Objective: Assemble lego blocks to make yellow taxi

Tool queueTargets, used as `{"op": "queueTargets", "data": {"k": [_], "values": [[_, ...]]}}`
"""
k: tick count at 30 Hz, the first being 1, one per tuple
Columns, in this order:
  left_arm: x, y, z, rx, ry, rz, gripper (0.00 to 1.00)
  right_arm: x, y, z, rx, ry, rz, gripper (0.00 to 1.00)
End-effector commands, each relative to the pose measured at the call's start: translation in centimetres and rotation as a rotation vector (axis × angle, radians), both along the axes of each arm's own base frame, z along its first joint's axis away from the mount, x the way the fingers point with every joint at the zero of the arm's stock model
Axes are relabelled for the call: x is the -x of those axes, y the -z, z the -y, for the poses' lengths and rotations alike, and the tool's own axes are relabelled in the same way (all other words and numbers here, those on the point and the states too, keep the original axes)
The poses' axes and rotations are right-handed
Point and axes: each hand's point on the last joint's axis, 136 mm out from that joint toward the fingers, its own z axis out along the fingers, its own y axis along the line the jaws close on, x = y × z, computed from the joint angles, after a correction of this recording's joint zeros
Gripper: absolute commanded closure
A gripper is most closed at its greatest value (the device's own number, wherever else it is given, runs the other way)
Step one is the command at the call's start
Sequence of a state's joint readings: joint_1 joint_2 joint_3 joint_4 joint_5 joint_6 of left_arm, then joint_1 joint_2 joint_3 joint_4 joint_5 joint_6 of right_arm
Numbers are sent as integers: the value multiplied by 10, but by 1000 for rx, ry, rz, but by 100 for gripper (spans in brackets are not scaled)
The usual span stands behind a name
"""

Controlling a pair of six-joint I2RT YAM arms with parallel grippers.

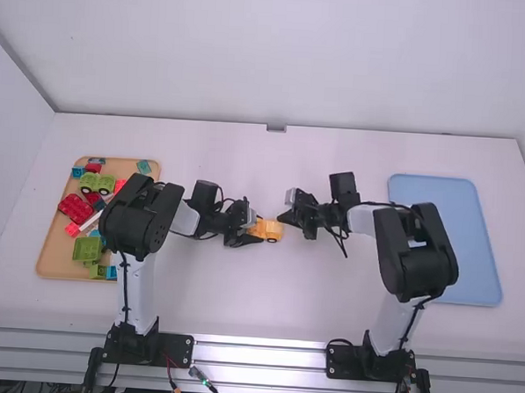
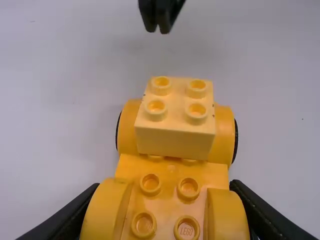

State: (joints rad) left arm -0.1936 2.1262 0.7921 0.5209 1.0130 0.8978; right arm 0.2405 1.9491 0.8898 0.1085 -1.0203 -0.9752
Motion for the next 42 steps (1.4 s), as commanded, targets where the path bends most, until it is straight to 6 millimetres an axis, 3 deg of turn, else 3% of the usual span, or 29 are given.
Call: {"op": "queueTargets", "data": {"k": [1,29,42], "values": [[4,14,-3,-33,-26,-53,51,12,10,-5,-16,-29,-52,100],[3,13,-3,-28,-38,-68,53,23,32,-17,99,-42,-39,100],[3,13,-3,-28,-38,-68,54,21,23,-18,44,-49,-40,100]]}}
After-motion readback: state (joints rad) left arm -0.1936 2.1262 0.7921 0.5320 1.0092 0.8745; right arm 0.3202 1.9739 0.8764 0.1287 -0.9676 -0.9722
